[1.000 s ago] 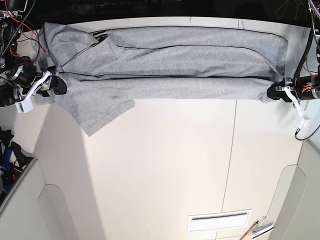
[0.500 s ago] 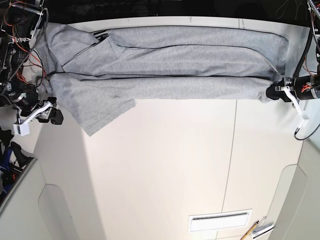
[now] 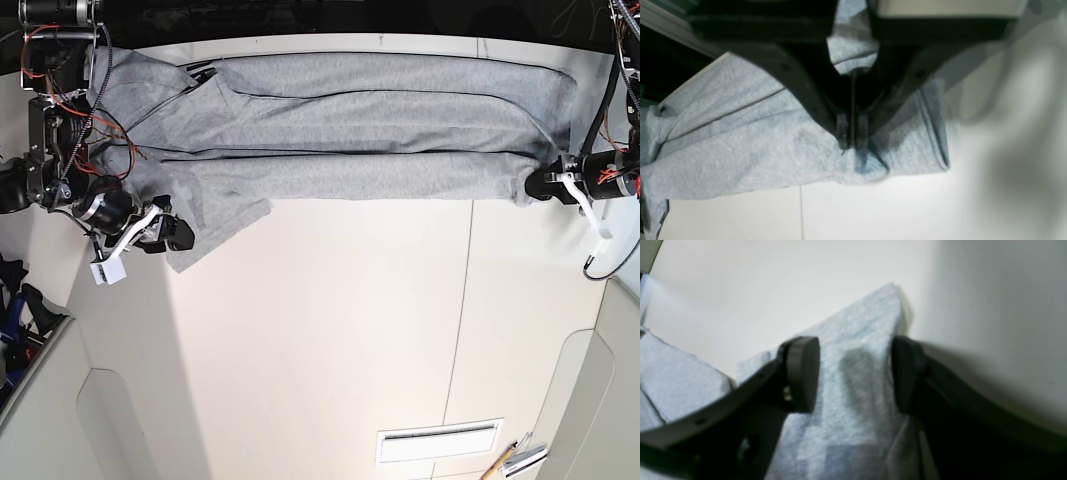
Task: Fold the T-shirt properly
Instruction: 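Regrasp the folded strip with the right gripper and drag it into line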
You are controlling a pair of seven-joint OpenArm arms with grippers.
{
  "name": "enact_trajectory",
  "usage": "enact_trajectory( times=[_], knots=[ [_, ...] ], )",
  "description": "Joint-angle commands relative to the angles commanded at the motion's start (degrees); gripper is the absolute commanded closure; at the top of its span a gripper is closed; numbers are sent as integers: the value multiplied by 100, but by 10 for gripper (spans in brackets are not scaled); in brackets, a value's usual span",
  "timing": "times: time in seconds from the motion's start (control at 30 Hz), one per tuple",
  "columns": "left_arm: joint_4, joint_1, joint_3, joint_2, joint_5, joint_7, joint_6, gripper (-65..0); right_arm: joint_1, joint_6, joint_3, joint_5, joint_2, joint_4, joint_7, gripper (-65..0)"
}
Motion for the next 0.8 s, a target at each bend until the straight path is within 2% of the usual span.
enact_trajectory(
  times=[0.07, 0.1, 0.2, 0.33, 0.4, 0.5, 0.6, 0.8],
  knots=[
    [0, 0, 0, 37, -11, 11, 0, 0, 2, 0, 0, -2, -50, 46, -87, -334],
    [0, 0, 0, 37, -15, 11, 0, 0, 4, 0, 0, -4, -57, 68, -142, -284],
    [0, -2, 0, 37, -13, 13, 0, 0, 4, 0, 0, -50, -50, 162, -188, 0],
    [0, -4, 0, 33, -66, 33, 0, 0, 2, 26, 7, -44, 57, 680, -275, 0],
    [2, 0, 0, 11, -66, 85, 0, 0, -15, 50, 7, 59, 197, 1193, -603, 0],
    [2, 0, 0, 4, -162, 184, 0, 0, -28, 48, 7, 610, 490, 1853, -1067, 0],
    [2, 0, 0, 4, -262, 315, 0, 0, -31, 46, 7, 758, 671, 2186, -1355, 0],
    [2, 2, 0, 2, -278, 380, 0, 0, -404, 48, 61, 1032, 708, 2496, -1552, 0]
  ],
)
